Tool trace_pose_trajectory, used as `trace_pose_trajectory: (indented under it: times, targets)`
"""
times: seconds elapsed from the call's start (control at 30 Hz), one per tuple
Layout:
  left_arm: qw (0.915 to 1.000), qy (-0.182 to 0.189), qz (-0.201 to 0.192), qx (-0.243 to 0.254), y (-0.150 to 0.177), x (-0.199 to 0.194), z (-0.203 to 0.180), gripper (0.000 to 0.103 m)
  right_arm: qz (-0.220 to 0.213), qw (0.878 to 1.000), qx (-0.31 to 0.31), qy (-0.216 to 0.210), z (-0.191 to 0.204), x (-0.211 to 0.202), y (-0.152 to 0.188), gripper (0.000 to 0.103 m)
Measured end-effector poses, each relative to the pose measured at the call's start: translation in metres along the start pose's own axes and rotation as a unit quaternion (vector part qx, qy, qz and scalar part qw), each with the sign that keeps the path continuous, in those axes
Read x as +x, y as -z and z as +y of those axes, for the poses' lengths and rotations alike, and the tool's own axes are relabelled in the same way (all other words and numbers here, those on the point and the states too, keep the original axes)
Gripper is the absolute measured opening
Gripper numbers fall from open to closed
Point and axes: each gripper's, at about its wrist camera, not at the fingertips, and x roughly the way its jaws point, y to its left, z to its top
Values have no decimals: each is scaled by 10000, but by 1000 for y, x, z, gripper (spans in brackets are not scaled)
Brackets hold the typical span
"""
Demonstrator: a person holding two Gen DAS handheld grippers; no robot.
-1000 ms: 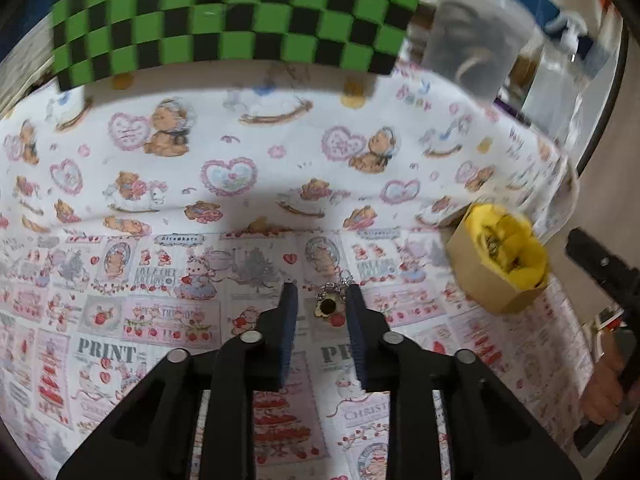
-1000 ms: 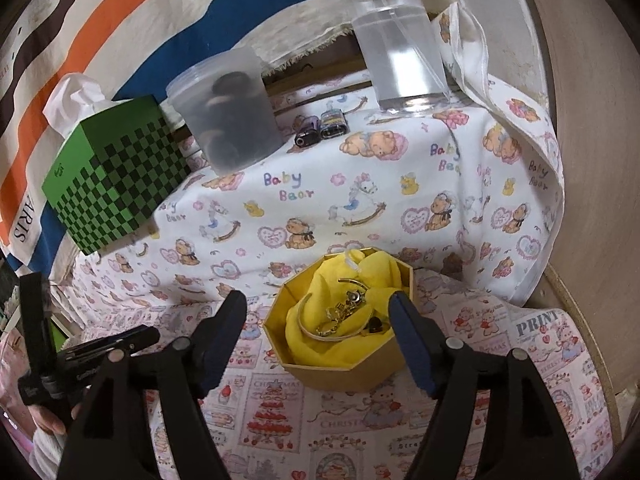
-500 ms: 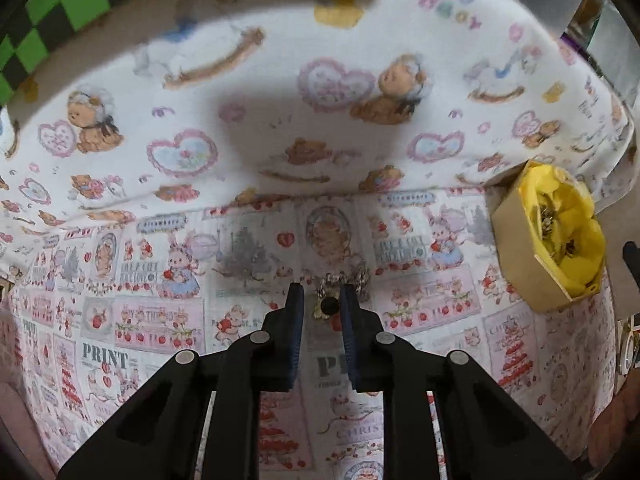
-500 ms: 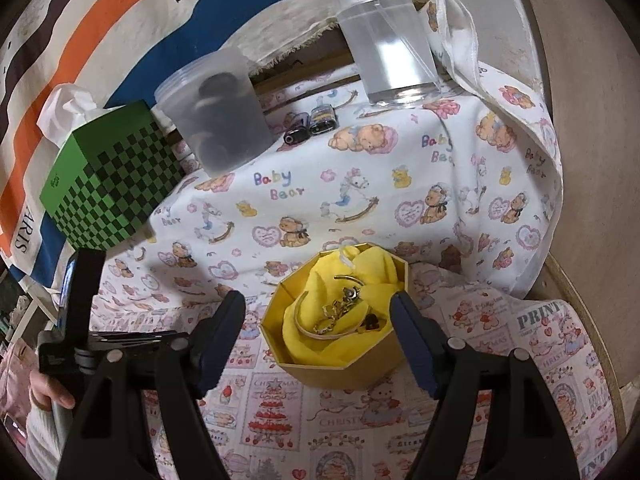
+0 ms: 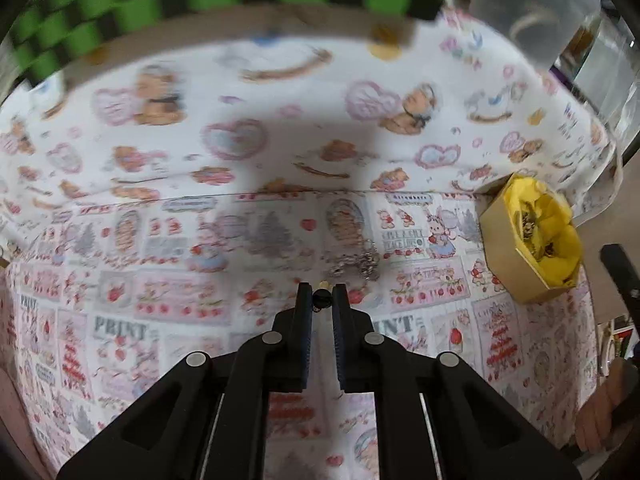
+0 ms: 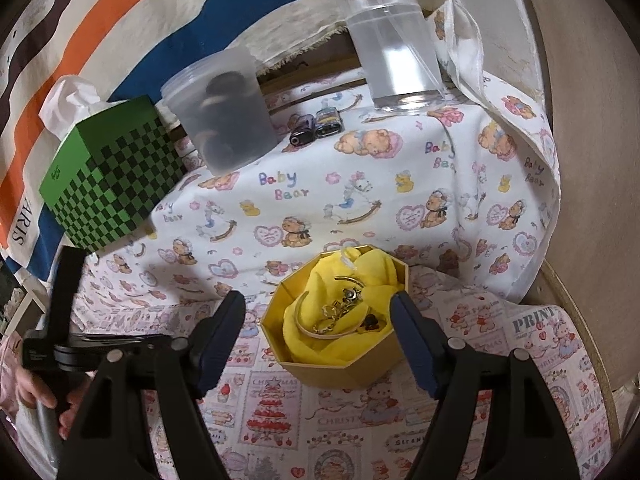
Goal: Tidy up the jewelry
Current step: 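Hold the charm in the left tool while the right tool grasps the silver earrings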
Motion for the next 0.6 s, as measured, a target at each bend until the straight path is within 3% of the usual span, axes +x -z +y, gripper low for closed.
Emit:
trace_pose_trajectory:
  times: [0.13,0.3,0.37,0.43,0.5,0.6]
  targets:
    - [9978,551,-380,0,14,-19,18,9,-2,10000,-51,-25,4,-1,1,73]
    - [9947,784,-662,-31,28,-17,33,9,-9,9996,-232,-143,23,-6,5,73]
    - [9947,794,-652,-68,29,-10,42,9,55,9987,-397,-302,36,-6,9,73]
    - [9952,626,-700,-265,25,3,54,9,109,9973,-667,-281,50,-4,15,73]
    - [9949,681,-598,-437,22,7,66,9,236,9960,-830,-227,62,4,19,73]
    - [9937,624,-704,-613,22,3,79,9,629,9955,-664,-237,68,21,17,73]
